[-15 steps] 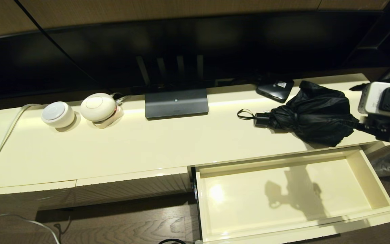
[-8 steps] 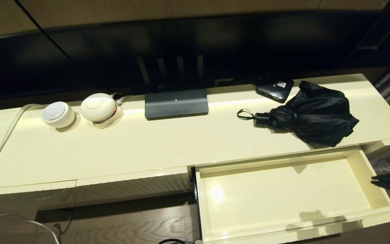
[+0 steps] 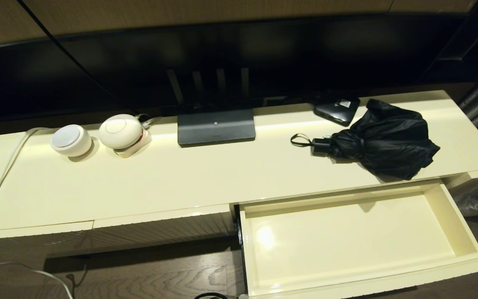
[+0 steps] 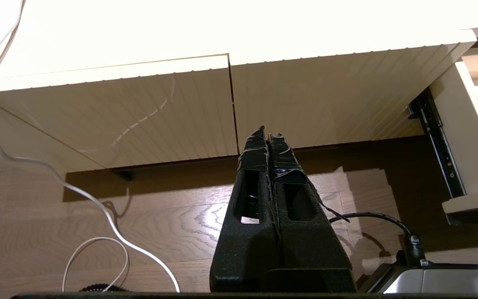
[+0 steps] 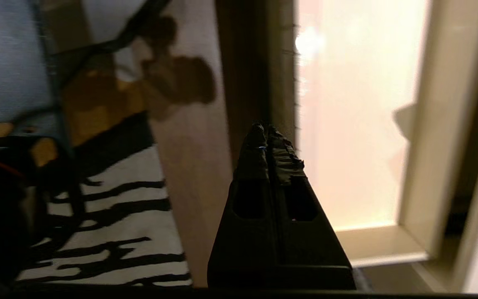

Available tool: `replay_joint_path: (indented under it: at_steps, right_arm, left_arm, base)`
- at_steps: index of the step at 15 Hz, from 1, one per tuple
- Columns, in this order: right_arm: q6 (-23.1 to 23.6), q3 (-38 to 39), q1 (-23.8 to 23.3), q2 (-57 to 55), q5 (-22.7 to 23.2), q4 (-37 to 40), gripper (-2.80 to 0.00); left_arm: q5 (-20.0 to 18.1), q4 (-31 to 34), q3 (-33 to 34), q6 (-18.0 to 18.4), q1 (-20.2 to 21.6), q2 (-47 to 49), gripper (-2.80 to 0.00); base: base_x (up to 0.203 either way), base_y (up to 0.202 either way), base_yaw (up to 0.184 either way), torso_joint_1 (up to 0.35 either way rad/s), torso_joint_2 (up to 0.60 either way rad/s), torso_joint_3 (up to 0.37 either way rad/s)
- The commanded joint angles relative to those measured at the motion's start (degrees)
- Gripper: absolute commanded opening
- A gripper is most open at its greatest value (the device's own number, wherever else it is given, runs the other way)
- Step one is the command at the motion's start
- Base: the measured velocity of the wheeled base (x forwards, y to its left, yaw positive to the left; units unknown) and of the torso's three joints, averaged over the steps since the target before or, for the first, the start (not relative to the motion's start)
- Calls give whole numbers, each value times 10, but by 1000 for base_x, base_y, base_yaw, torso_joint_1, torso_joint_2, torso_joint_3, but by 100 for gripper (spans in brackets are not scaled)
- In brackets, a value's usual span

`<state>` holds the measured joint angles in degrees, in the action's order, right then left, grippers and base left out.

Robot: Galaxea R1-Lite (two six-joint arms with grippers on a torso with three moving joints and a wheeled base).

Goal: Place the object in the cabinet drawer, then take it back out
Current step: Close the drawer

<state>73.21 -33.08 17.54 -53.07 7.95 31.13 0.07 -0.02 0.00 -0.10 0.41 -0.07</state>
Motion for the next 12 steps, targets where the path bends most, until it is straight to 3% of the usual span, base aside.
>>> replay_joint_path:
  at_steps: [1,10,12]
  right_arm:
    - [3,31,2,-36,11,1,-280]
    - [-13,142,1,-102,33,-53,-280]
    - [-13,168,1,-125,33,-104,-280]
  left_arm:
    - [0,-1,2,0,0,1,-280]
    - [0,-1,2,0,0,1,-280]
    - [0,-1,2,0,0,1,-280]
  base:
    - [0,0,0,0,0,0]
    - [0,0,0,0,0,0]
    - [0,0,0,0,0,0]
